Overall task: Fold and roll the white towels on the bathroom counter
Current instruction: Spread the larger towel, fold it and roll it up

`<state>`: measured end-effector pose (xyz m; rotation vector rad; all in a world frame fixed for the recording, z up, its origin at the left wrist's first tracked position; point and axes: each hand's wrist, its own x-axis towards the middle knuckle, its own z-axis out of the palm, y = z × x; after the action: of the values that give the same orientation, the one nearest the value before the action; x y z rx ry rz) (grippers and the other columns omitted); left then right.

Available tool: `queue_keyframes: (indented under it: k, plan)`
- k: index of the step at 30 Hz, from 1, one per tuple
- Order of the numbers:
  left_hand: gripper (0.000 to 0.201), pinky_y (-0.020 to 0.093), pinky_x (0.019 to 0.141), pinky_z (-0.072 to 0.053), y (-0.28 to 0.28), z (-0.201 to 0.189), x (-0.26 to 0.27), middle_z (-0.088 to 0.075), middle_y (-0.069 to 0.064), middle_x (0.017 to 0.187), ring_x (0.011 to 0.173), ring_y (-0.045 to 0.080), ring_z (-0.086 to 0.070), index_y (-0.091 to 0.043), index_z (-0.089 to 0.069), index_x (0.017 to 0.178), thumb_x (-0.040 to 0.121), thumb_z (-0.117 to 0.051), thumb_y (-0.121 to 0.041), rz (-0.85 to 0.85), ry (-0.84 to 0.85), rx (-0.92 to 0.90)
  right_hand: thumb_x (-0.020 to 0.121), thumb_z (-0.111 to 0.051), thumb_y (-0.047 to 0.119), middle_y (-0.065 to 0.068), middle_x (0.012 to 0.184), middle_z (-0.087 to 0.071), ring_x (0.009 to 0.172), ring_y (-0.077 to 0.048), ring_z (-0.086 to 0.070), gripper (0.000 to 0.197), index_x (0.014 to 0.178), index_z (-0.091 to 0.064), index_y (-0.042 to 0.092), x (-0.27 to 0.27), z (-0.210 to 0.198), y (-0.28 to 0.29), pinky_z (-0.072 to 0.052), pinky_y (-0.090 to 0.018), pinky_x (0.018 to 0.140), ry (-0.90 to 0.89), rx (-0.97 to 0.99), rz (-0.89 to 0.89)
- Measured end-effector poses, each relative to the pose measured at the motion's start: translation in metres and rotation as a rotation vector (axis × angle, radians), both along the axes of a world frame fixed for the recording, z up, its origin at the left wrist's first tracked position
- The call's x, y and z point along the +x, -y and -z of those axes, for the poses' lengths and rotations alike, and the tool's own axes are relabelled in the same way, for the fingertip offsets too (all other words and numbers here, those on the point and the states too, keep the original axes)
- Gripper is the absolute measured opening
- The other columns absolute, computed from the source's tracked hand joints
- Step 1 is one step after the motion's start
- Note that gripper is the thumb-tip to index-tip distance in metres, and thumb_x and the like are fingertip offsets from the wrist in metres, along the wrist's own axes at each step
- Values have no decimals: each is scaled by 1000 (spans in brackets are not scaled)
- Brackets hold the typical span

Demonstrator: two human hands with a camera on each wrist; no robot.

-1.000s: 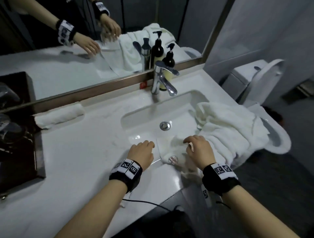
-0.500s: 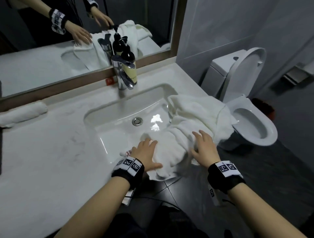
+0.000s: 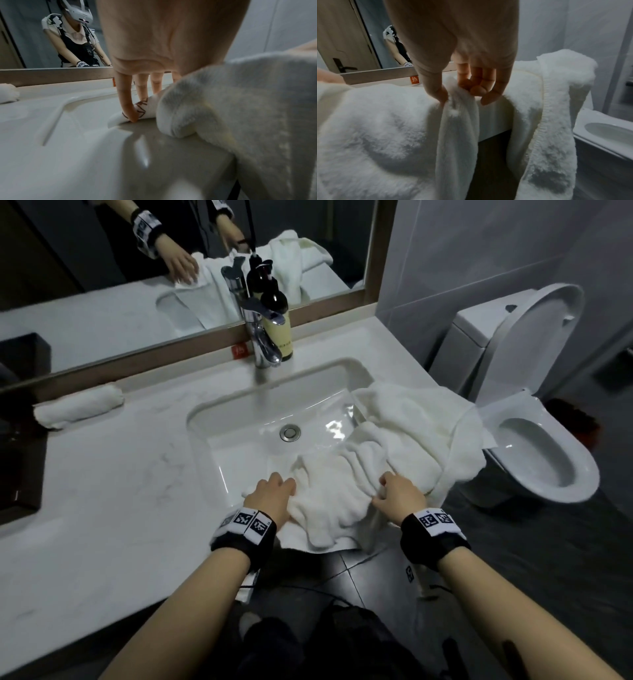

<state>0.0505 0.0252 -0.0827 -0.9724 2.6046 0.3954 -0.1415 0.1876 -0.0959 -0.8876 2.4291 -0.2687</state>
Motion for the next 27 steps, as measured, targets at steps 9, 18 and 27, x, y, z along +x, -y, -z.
queue_keyframes:
  k: [9,18,27]
  plan:
    - [18,41,81,-45,24,-20,10,-45,11,114,102,33,-48,-11,-46,100,82,-47,-8,-242,-181,82,72,-63,9,5,62,-38,68,-24,-41,30,79,-34,14,19,-9,22,-25,-32,59,136,-340,24]
    - [49,31,77,-39,63,-43,47,-59,15,123,104,36,-57,-33,-39,129,82,-36,-19,-567,-417,132,77,-47,-11,-8,146,-39,133,-21,-37,70,141,-30,11,31,-47,61,-25,-18,104,285,-625,-121]
    - [39,36,76,-40,105,-76,147,-62,15,112,99,37,-58,-29,-50,112,80,-32,-18,-881,-732,-259,88,-61,9,1,139,-49,124,-13,-45,54,137,-41,14,64,-76,117,-32,-17,101,331,-868,-266]
